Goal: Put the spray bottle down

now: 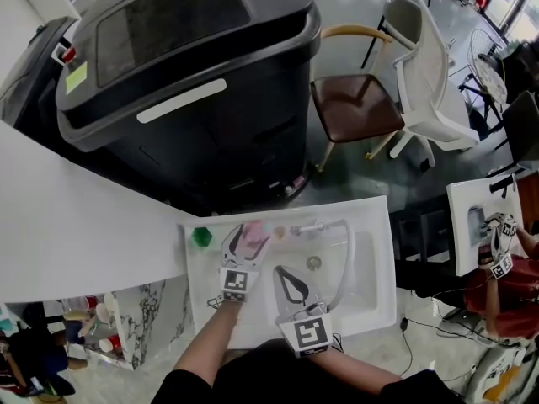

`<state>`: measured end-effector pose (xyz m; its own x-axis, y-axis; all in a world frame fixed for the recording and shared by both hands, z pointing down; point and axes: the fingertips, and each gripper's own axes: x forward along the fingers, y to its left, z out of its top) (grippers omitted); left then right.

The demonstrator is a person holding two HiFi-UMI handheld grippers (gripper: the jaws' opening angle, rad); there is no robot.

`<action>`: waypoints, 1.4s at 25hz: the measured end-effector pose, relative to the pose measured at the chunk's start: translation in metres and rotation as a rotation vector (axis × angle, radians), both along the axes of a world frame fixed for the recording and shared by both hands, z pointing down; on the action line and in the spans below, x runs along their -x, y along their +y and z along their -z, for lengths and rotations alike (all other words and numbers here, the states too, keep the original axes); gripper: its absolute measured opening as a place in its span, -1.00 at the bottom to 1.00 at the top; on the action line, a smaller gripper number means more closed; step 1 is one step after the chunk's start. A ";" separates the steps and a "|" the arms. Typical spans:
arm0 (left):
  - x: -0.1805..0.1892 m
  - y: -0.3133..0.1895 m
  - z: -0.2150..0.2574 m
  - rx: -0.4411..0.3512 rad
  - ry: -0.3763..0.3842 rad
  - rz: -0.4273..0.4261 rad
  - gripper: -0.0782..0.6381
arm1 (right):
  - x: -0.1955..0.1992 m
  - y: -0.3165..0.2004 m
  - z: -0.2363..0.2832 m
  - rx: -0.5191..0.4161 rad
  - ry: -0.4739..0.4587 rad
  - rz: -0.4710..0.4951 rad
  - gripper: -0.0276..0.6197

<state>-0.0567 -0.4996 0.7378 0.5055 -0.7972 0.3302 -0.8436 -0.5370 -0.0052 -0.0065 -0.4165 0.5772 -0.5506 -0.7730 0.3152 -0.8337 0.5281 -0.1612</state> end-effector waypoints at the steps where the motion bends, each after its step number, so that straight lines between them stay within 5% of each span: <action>1: 0.002 0.001 0.001 0.005 -0.001 0.007 0.11 | -0.001 0.000 0.000 0.008 -0.003 -0.003 -0.92; 9: 0.036 0.032 0.051 0.029 0.178 0.170 0.13 | -0.001 0.005 0.000 -0.008 0.001 0.018 -0.92; 16: 0.048 0.098 0.092 -0.005 0.126 0.185 0.13 | -0.004 0.019 0.008 -0.053 0.022 0.010 -0.92; 25: 0.050 0.183 0.153 0.005 0.234 0.218 0.11 | -0.001 0.084 0.028 -0.097 0.027 0.013 -0.92; 31: 0.049 0.265 0.194 -0.027 0.348 0.159 -0.37 | 0.006 0.155 0.045 -0.122 0.031 -0.024 -0.92; 35: 0.055 0.329 0.210 -0.009 0.342 0.158 -0.63 | 0.009 0.219 0.059 -0.153 0.062 -0.022 -0.92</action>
<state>-0.1115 -0.1708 0.5276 0.4561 -0.8762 0.1557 -0.8696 -0.4017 0.2870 -0.0154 -0.1972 0.5182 -0.5164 -0.8260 0.2259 -0.8511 0.5243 -0.0287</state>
